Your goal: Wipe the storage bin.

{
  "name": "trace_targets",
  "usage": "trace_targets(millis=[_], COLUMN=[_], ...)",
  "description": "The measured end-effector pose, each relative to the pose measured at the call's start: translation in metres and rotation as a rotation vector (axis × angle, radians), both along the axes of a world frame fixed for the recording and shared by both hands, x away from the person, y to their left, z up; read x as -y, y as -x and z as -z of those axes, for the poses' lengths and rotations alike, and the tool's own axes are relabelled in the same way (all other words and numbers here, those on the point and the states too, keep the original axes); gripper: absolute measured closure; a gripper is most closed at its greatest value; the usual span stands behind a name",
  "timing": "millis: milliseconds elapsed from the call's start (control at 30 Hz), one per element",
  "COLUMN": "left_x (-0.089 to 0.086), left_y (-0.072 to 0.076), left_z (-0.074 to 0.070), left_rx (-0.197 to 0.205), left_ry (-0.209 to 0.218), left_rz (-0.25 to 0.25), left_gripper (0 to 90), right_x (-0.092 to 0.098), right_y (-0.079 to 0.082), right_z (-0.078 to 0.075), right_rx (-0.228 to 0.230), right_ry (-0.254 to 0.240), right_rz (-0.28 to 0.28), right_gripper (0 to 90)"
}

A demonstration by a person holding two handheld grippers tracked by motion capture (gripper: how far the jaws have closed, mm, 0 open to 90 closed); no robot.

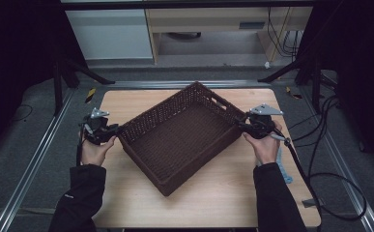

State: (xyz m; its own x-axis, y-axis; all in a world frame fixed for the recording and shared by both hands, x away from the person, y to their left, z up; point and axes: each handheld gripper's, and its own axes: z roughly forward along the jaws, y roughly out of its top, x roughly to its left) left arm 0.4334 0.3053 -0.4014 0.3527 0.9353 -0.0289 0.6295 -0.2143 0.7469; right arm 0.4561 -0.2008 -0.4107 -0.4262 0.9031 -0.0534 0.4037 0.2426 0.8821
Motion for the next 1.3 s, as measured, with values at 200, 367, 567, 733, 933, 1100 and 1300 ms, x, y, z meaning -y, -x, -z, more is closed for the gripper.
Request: trace_targets(millis=[200, 367, 567, 733, 933, 1100, 1300], left_x=[0.000, 0.003, 0.004, 0.007, 0.013, 0.022, 0.026], left_y=[-0.008, -0.006, 0.003, 0.019, 0.038, 0.047, 0.037], left_z=[-0.002, -0.002, -0.011, -0.018, -0.014, -0.006, -0.001], left_rx=[-0.005, 0.003, 0.041, 0.048, 0.043, 0.009, -0.020], left_ry=[-0.017, -0.028, -0.005, 0.003, 0.009, 0.007, 0.018], left_rz=[-0.007, -0.027, -0.044, -0.028, 0.003, 0.036, 0.055], left_gripper=[72.2, 58.7, 45.6, 42.2, 41.9, 44.2, 53.4], right_x=[0.007, 0.009, 0.009, 0.011, 0.012, 0.011, 0.010], right_y=[-0.014, -0.015, -0.005, 0.011, 0.028, 0.034, 0.029], right_z=[0.008, 0.012, 0.007, 0.005, 0.003, 0.001, -0.004], right_rx=[-0.015, -0.043, -0.070, -0.083, -0.083, -0.079, -0.029], right_ry=[0.032, -0.014, 0.015, 0.012, 0.030, 0.042, 0.014], right_rz=[0.030, -0.004, -0.029, -0.058, -0.085, -0.097, -0.103], right_gripper=[50.7, 63.1, 63.4, 63.1, 64.8, 64.9, 62.7])
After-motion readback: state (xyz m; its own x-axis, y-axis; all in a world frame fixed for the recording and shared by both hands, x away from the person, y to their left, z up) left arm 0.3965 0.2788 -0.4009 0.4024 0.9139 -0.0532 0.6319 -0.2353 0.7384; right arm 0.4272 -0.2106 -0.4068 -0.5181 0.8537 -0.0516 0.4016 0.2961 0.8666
